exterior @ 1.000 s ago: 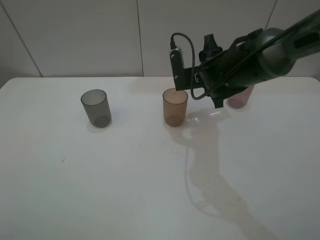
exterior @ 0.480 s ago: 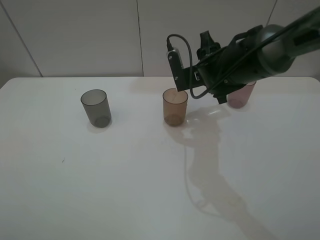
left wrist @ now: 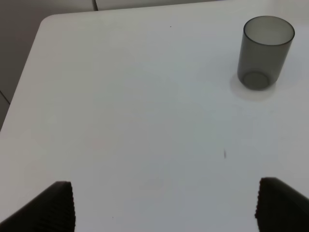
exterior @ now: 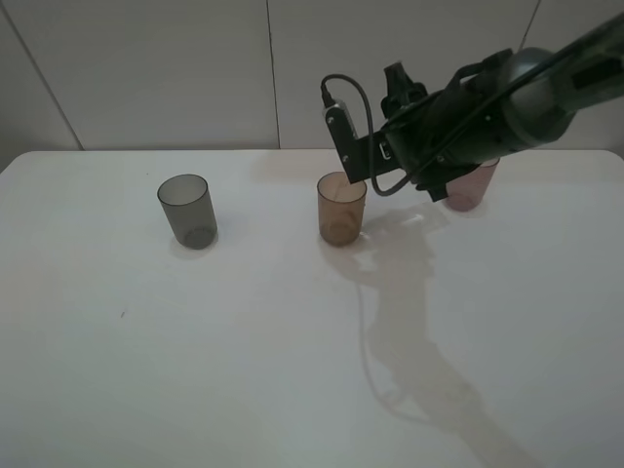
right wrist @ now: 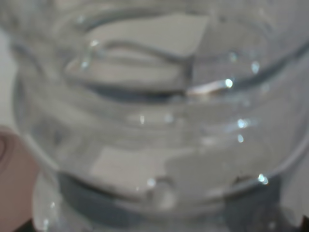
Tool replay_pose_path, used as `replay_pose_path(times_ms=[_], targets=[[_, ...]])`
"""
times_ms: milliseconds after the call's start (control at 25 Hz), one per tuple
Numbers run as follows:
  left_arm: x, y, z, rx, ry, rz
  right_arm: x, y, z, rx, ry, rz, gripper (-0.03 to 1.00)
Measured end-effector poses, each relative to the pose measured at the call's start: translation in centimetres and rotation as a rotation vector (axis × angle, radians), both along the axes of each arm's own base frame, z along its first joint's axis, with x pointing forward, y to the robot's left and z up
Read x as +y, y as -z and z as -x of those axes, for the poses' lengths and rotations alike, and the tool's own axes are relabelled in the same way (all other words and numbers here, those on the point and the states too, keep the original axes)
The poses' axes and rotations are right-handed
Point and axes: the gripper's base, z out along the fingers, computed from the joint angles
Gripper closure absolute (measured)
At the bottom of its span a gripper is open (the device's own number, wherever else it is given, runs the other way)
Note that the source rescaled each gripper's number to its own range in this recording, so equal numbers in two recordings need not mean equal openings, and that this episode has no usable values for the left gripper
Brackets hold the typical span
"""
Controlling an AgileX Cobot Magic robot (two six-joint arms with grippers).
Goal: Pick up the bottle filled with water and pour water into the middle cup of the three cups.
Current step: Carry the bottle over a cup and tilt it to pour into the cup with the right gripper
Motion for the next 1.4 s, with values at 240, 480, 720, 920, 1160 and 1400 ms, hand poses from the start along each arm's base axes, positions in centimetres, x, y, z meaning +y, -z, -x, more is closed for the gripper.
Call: replay_pose_path(times_ms=[240,480,720,920,1160,1400], targets=[[0.0,0.0,0.0,0.0,0.0,0.0,0.0,0.0,0.0,0.002,-0.004,0.009,0.96],[0.0,0.0,0.0,0.0,0.0,0.0,0.0,0.0,0.0,0.006,-0.014,0.03,0.96],[0.0,0.0,0.0,0.0,0.0,0.0,0.5,-1.1,-0.7,-0.024,-0.025,0.03,0.96],[0.0,0.0,0.0,0.0,0.0,0.0,0.9,-1.9,-1.2,-0.038,-0.05,0.048,0.96],[0.0,0.0,0.0,0.0,0.0,0.0,1.0,-1.9,-1.2,-0.025,-0.078,0.077,0.96],[0.0,0.0,0.0,0.0,0.0,0.0,1.0,-1.9,-1.2,-0.02,-0.09,0.102,0.96]])
